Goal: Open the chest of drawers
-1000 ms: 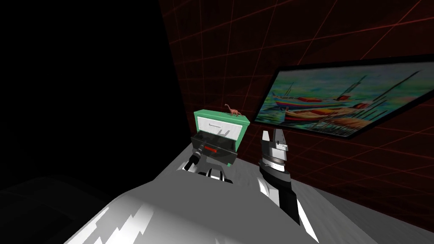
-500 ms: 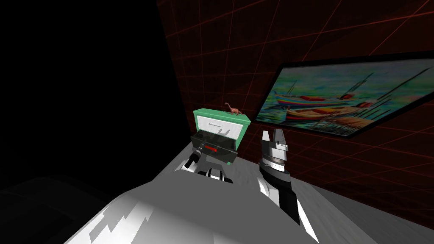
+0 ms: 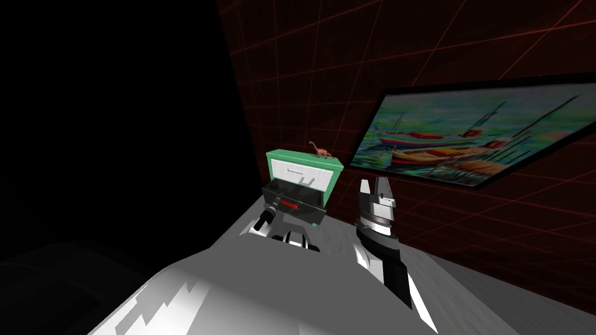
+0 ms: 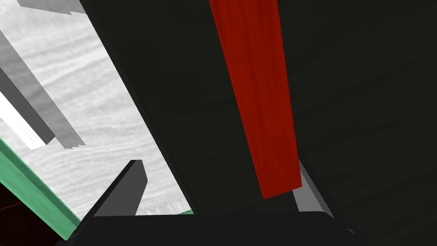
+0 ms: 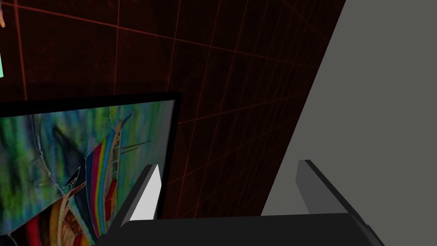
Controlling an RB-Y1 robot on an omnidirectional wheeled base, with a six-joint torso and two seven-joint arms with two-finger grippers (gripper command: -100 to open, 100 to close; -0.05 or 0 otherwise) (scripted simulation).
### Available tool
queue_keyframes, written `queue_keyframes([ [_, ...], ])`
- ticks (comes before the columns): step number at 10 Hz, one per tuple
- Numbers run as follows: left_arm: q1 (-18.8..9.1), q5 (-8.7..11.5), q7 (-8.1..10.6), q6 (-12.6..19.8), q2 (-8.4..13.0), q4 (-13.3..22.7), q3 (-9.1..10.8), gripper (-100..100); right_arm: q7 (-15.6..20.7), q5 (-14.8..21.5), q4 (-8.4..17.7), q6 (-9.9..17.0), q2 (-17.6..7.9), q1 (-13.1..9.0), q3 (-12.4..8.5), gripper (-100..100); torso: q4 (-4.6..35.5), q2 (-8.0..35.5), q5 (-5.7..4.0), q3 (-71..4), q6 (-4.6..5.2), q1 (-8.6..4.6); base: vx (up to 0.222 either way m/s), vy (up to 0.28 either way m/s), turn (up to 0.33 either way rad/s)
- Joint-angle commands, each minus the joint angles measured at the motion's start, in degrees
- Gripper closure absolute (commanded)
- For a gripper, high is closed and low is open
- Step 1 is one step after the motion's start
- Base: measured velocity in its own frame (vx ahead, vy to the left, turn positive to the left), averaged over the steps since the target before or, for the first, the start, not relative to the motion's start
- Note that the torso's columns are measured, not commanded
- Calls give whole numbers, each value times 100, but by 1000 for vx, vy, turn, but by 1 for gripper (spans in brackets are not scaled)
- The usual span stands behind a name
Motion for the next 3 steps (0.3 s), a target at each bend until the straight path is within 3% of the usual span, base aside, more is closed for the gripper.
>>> queue_keyframes([
  [1, 8, 0, 0, 9, 2, 11, 0, 0, 0, 0, 0, 0, 0, 0, 0, 0, -8, -10, 4, -5, 1, 4, 0, 0, 0],
  [3, 17, 0, 0, 19, 4, 23, 1, 0, 0, 0, 0, 0, 0, 0, 0, 0, -18, -20, 8, -10, 1, 8, 0, 0, 0],
])
